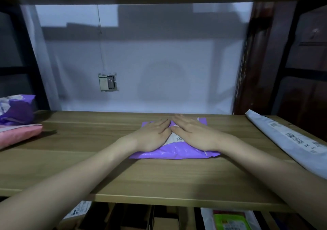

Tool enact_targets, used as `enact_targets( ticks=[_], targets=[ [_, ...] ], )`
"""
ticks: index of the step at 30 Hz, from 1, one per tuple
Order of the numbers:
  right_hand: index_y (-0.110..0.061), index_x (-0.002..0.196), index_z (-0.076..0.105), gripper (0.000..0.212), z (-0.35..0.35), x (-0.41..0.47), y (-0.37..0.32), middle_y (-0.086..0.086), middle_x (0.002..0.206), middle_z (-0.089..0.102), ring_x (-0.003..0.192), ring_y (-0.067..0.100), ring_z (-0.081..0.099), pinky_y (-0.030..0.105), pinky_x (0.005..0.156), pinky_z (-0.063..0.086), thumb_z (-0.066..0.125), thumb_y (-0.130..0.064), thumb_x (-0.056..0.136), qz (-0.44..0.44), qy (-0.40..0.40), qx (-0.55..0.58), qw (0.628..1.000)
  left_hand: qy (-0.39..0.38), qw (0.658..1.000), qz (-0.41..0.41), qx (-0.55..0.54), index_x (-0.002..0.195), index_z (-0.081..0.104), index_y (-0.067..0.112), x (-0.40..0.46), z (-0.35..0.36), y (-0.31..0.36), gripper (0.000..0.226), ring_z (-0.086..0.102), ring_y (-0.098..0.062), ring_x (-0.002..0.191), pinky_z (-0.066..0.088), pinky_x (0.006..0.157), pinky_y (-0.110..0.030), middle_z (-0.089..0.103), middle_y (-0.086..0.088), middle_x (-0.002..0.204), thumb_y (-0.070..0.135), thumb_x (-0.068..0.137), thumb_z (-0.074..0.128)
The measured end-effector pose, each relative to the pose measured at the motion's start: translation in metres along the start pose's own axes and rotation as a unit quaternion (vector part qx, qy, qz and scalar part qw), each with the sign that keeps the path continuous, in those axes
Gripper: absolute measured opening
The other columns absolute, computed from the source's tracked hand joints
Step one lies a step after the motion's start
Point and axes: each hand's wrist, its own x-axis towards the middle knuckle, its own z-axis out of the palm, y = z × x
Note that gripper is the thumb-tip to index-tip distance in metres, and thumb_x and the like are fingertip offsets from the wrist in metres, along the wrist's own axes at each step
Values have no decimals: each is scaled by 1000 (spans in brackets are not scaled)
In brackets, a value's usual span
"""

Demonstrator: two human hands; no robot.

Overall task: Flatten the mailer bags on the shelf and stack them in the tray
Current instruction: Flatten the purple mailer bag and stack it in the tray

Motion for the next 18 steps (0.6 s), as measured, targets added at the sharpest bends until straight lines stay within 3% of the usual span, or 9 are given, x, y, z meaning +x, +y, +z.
enact_targets(
  ticks=[5,18],
  targets=[
    [-22,151,1,58,3,1,3,-4,160,-5,146,8,-9,36,117,-8,15,-46,100,33,-50,-54,997,-13,999,-13,40,150,1,14,1,2,0,53,-5,-10,146,-3,116,-29,-3,1,160,35,103,10],
    [-21,150,-5,56,14,0,8,-4,159,-9,145,7,-13,34,117,-12,10,-43,100,39,-70,-91,993,-17,998,-20,65,151,1,14,-4,2,4,53,-7,-8,146,-6,116,-31,-4,1,160,34,103,12]
  ],
)
